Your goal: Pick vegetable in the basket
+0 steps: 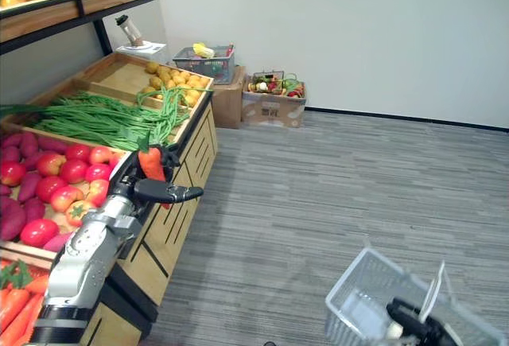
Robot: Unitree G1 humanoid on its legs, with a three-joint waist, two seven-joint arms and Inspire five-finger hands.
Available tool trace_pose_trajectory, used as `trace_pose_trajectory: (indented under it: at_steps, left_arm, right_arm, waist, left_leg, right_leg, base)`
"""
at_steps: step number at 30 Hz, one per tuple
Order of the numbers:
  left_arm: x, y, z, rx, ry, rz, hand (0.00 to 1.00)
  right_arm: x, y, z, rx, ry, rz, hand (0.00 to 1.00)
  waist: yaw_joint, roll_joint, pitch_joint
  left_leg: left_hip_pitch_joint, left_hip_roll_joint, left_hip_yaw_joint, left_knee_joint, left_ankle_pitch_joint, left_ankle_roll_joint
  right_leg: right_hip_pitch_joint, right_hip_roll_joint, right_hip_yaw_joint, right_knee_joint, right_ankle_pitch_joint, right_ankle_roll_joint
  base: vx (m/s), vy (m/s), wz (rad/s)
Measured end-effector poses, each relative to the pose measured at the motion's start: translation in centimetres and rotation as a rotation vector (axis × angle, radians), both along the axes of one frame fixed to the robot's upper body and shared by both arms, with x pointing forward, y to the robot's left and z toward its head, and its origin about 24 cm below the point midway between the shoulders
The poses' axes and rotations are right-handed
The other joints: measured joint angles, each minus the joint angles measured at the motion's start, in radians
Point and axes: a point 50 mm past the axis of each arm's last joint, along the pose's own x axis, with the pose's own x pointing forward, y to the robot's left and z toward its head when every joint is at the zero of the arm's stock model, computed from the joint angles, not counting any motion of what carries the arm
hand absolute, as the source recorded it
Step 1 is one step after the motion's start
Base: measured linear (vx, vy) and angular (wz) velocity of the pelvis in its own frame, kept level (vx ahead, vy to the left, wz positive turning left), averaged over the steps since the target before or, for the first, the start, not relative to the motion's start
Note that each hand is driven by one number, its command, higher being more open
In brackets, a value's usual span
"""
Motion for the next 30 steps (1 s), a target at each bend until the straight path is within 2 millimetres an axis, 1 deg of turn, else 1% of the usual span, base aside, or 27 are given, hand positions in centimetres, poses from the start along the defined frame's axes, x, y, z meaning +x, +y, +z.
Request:
trace_pose_trajectory:
  at_steps: [1, 2, 3, 4, 5, 6, 7, 10, 14, 16, 17, 19, 22, 25, 27, 30]
  left_arm:
    - [0.0, 0.2, 0.0, 0.02, 0.001, 0.005, 0.0]
    - [-0.1, 0.3, 0.1, 0.031, 0.001, 0.008, 0.0]
    - [-0.1, 0.6, 0.3, 0.058, -0.002, 0.013, 0.0]
    - [-0.1, 0.8, 0.4, 0.069, -0.006, 0.015, 0.0]
    - [-0.2, 1.0, 0.7, 0.079, -0.018, 0.017, 0.0]
    - [-0.2, 1.1, 0.8, 0.084, -0.024, 0.018, 0.0]
    - [-0.3, 1.2, 1.1, 0.097, -0.039, 0.025, 0.0]
    - [-1.1, 1.8, 2.1, 0.133, -0.1, 0.055, 0.0]
    - [-1.4, 2.3, 3.0, 0.161, -0.155, 0.088, 0.0]
    - [-1.6, 2.7, 3.4, 0.168, -0.184, 0.127, 0.0]
    - [-1.6, 2.8, 3.4, 0.167, -0.19, 0.14, 0.0]
    - [-1.9, 3.0, 3.8, 0.171, -0.213, 0.164, 0.0]
    - [-2.3, 3.1, 4.9, 0.189, -0.275, 0.201, 0.0]
    - [-2.7, 3.2, 5.8, 0.214, -0.329, 0.226, 0.0]
    - [-2.8, 3.2, 6.2, 0.227, -0.355, 0.235, 0.0]
    - [-2.9, 2.7, 6.9, 0.261, -0.392, 0.233, 0.0]
  right_arm:
    - [1.1, -0.7, 1.5, -0.045, -0.038, 0.028, 0.0]
    - [1.8, -0.9, 2.2, -0.064, -0.06, 0.042, 0.0]
    - [3.2, -1.3, 3.7, -0.099, -0.109, 0.076, 0.0]
    - [4.2, -1.5, 4.9, -0.121, -0.145, 0.105, 0.0]
    - [5.6, -1.6, 6.8, -0.16, -0.201, 0.156, 0.0]
    - [6.0, -1.5, 7.6, -0.173, -0.223, 0.178, 0.0]
    - [6.8, -1.2, 9.0, -0.196, -0.268, 0.223, 0.0]
    - [8.6, -0.5, 12.2, -0.235, -0.38, 0.333, 0.0]
    - [10.2, -0.2, 14.8, -0.284, -0.448, 0.389, 0.0]
    - [10.8, 0.1, 15.9, -0.32, -0.451, 0.437, 0.0]
    - [11.2, 0.4, 16.1, -0.327, -0.438, 0.472, 0.0]
    - [11.8, 1.1, 16.1, -0.309, -0.433, 0.515, 0.0]
    - [12.3, 1.7, 15.9, -0.299, -0.372, 0.597, 0.0]
    - [12.9, 2.5, 15.7, -0.287, -0.348, 0.639, 0.0]
    - [13.6, 3.2, 16.0, -0.279, -0.345, 0.671, 0.0]
    - [14.4, 3.9, 16.4, -0.279, -0.358, 0.694, 0.0]
  waist:
    - [0.001, -0.004, 0.0]
    - [0.001, -0.004, 0.0]
    - [0.001, -0.004, -0.001]
    - [0.002, -0.004, -0.001]
    - [0.009, 0.0, -0.003]
    - [0.013, 0.002, -0.004]
    - [0.021, 0.004, -0.005]
    - [0.028, 0.009, -0.008]
    - [0.049, 0.015, -0.012]
    - [0.054, 0.02, -0.015]
    - [0.055, 0.023, -0.017]
    - [0.055, 0.024, -0.018]
    - [0.062, 0.025, -0.018]
    - [0.065, 0.029, -0.02]
    - [0.067, 0.038, -0.027]
    - [0.074, 0.042, -0.03]
  left_leg:
    - [-0.002, -0.007, -0.005, 0.0, 0.003, 0.003]
    - [-0.002, -0.009, -0.005, 0.0, 0.006, 0.001]
    - [-0.004, -0.015, -0.008, 0.0, 0.008, 0.003]
    - [-0.006, -0.017, -0.01, 0.0, 0.01, 0.003]
    - [-0.006, -0.019, -0.012, 0.001, 0.011, 0.003]
    - [-0.006, -0.02, -0.013, 0.001, 0.011, 0.003]
    - [-0.006, -0.022, -0.017, 0.002, 0.011, 0.003]
    - [-0.011, -0.023, -0.031, 0.003, 0.012, 0.003]
    - [-0.01, -0.031, -0.041, 0.002, 0.015, 0.007]
    - [-0.012, -0.041, -0.05, -0.003, 0.02, 0.015]
    - [-0.013, -0.045, -0.053, -0.004, 0.021, 0.017]
    - [-0.014, -0.048, -0.054, -0.005, 0.023, 0.02]
    - [-0.016, -0.052, -0.057, -0.005, 0.026, 0.022]
    - [-0.016, -0.055, -0.06, -0.008, 0.029, 0.023]
    - [-0.015, -0.054, -0.061, -0.01, 0.031, 0.023]
    - [-0.014, -0.053, -0.064, -0.01, 0.034, 0.021]
  right_leg:
    - [0.0, -0.007, -0.002, 0.0, 0.003, 0.003]
    - [0.0, -0.01, -0.002, 0.0, 0.004, 0.005]
    - [0.0, -0.017, -0.003, 0.0, 0.011, 0.011]
    - [0.0, -0.019, -0.005, 0.0, 0.015, 0.01]
    - [0.0, -0.024, -0.007, 0.001, 0.017, 0.01]
    - [0.001, -0.024, -0.008, 0.001, 0.018, 0.011]
    - [0.003, -0.025, -0.011, 0.001, 0.019, 0.011]
    - [0.004, -0.029, -0.027, 0.001, 0.019, 0.011]
    - [0.008, -0.037, -0.034, 0.001, 0.019, 0.012]
    - [0.009, -0.047, -0.043, 0.001, 0.02, 0.014]
    - [0.009, -0.051, -0.046, 0.001, 0.021, 0.015]
    - [0.009, -0.056, -0.048, 0.001, 0.022, 0.017]
    - [0.009, -0.06, -0.05, 0.001, 0.023, 0.018]
    - [0.01, -0.065, -0.053, 0.001, 0.024, 0.019]
    - [0.012, -0.067, -0.055, 0.001, 0.024, 0.019]
    - [0.014, -0.067, -0.059, 0.001, 0.024, 0.019]
  base:
    - [-0.06, 0.016, 0.12]
    - [-0.09, 0.025, 0.09]
    - [-0.07, 0.021, 0.06]
    - [-0.09, 0.023, 0.08]
    - [-0.05, 0.01, 0.07]
    - [-0.03, 0.011, 0.08]
    - [-0.02, 0.01, 0.09]
    - [-0.02, 0.006, 0.13]
    - [-0.03, 0.022, 0.08]
    - [-0.07, 0.048, 0.13]
    - [-0.08, 0.052, 0.13]
    - [-0.06, 0.032, 0.05]
    - [-0.05, 0.019, 0.03]
    - [-0.06, 0.017, 0.04]
    - [-0.05, 0.007, 0.02]
    - [-0.04, -0.002, 0.03]
